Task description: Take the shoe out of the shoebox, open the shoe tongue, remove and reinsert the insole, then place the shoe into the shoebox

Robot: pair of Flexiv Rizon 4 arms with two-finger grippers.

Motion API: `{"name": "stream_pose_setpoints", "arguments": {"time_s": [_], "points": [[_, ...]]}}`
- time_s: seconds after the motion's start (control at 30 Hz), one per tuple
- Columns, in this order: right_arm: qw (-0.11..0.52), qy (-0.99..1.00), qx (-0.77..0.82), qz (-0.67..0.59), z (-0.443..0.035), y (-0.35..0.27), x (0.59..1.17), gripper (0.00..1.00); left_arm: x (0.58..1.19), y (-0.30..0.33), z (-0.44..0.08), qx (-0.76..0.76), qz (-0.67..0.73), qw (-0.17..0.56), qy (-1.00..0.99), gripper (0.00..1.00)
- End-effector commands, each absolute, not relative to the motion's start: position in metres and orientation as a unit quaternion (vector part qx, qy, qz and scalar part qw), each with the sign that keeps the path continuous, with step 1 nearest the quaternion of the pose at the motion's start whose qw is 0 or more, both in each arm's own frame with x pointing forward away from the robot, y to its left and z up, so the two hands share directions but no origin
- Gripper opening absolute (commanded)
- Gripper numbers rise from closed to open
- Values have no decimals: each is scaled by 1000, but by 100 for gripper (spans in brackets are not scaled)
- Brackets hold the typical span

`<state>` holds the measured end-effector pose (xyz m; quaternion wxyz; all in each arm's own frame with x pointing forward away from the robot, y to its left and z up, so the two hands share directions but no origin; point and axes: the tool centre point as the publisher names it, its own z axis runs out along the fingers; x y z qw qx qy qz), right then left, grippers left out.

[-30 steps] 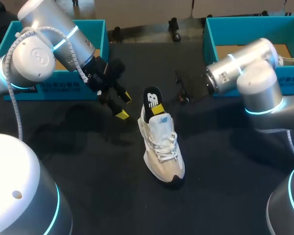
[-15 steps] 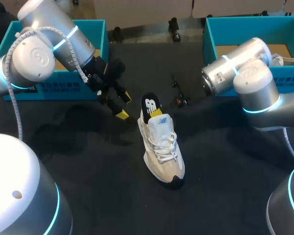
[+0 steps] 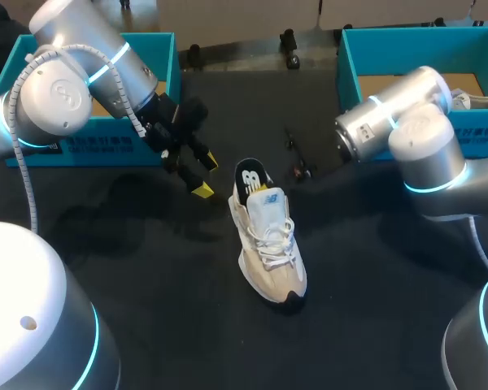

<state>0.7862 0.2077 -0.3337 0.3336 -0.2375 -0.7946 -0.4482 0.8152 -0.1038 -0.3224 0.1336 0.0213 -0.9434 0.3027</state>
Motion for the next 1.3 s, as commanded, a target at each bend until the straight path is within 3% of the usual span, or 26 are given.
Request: {"name": "stream_pose_setpoints", "arguments": {"time_s": [0.03, 0.23, 0.3, 1.03, 1.17, 1.3], "points": [[331, -801, -232, -441, -326, 206, 794, 17, 815, -104, -322, 21, 301, 134, -944, 100], [333, -804, -222, -440, -326, 209, 802, 11, 815, -104, -322, 21, 301, 134, -944, 100], [339, -803, -220, -437, -329, 210, 802, 0, 815, -104, -322, 21, 301, 134, -944, 100], [362, -791, -245, -428, -340, 206, 774, 0, 815, -104, -322, 21, 301, 134, -944, 100], [350, -797, -241, -429, -334, 205, 783, 15, 815, -104, -322, 21, 301, 134, -944, 100], [343, -802, -237, -428, -330, 204, 792, 18, 815, -104, -322, 21, 301, 134, -944, 100]]}}
